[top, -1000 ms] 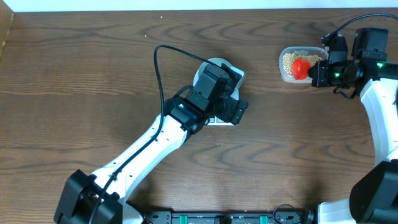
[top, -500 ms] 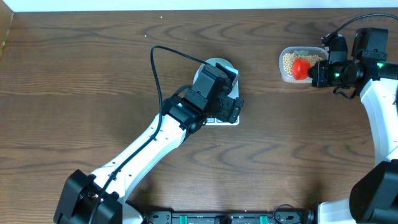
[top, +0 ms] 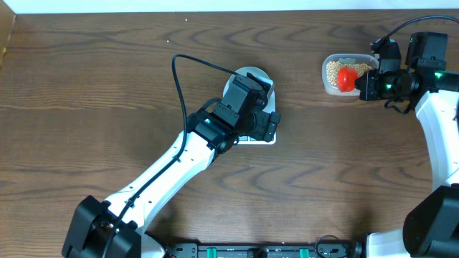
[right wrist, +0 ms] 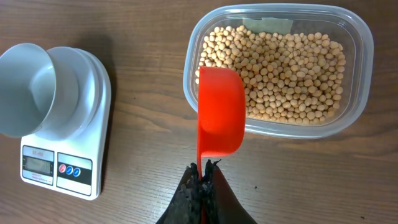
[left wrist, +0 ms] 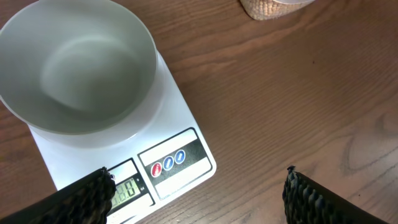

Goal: Scoop item into bowl and weigh 50g on scale
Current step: 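Press the TARE button on the scale with the left gripper, then retract the left gripper back beside the scale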

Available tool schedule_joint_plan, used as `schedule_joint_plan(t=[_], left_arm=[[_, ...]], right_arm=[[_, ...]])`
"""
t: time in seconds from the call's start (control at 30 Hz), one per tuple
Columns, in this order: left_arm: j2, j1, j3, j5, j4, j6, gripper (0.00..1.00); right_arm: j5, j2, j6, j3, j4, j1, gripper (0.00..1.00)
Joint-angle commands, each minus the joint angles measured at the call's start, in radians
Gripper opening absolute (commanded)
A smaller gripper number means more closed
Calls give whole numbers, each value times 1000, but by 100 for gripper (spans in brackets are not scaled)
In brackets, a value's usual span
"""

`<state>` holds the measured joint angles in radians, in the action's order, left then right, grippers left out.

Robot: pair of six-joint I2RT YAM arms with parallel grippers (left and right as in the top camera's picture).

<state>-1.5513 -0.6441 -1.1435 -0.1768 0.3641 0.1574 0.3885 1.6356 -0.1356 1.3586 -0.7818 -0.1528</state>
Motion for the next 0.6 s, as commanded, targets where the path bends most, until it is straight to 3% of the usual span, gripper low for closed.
schedule_joint_plan(t=[0.0,0.57], left_arm=[[16,4,-14,13,7,5,89],[16,35,-14,13,2,47,89]], right_arm=[[3,7,-8,19,1,3,1],[3,7,-8,19,1,3,1]])
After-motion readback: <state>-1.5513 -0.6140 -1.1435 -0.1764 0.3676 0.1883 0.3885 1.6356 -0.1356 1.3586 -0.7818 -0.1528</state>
